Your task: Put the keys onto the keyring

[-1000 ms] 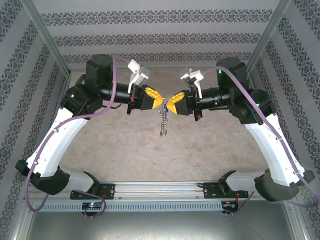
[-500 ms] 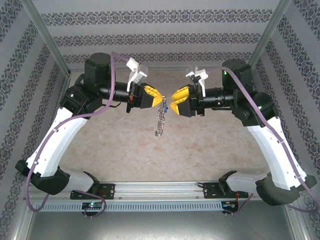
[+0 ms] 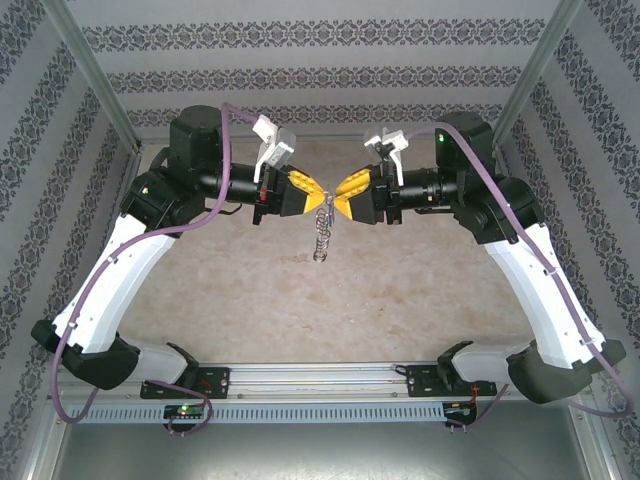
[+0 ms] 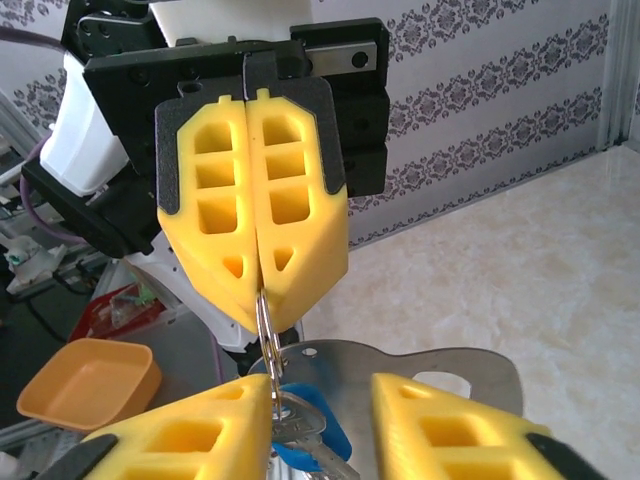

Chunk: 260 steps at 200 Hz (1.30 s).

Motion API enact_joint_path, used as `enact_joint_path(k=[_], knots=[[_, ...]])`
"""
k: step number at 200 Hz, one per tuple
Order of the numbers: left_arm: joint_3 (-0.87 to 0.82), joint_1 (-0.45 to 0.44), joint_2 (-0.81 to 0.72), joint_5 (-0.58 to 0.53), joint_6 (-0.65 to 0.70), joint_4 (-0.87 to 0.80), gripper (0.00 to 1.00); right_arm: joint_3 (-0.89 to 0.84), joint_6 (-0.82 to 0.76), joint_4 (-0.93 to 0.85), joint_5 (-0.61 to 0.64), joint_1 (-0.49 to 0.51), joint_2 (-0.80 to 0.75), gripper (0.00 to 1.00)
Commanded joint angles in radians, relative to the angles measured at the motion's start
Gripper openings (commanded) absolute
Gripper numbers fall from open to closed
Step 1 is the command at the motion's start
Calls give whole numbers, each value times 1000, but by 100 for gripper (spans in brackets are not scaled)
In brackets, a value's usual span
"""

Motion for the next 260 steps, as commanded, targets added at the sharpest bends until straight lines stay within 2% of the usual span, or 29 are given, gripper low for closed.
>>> enact_joint_path(k=[1,23,51,148,204,238,260], knots=[[-3,8,-21,27,-11,56,0,16,2,12,-40,-8,0,23],[-6,9,-22,26,-14,59,0,8,3,14,-51,-8,-2,7],[-6,8,-25,22,-16,71,0,-10,9,15,-65,-6,-10,0],[-22,8,-34,25,-54,145,0,-10,45,-28,-132,7,40,0],[-41,9,-44,26,-71,170,0,13,73,26,-148,11,93,0],[-49,8,-51,24,-73,160,0,42,61,11,-114,11,109,17],[-51,11,-55,13,-69,150,0,36,42,22,-83,-1,74,24]])
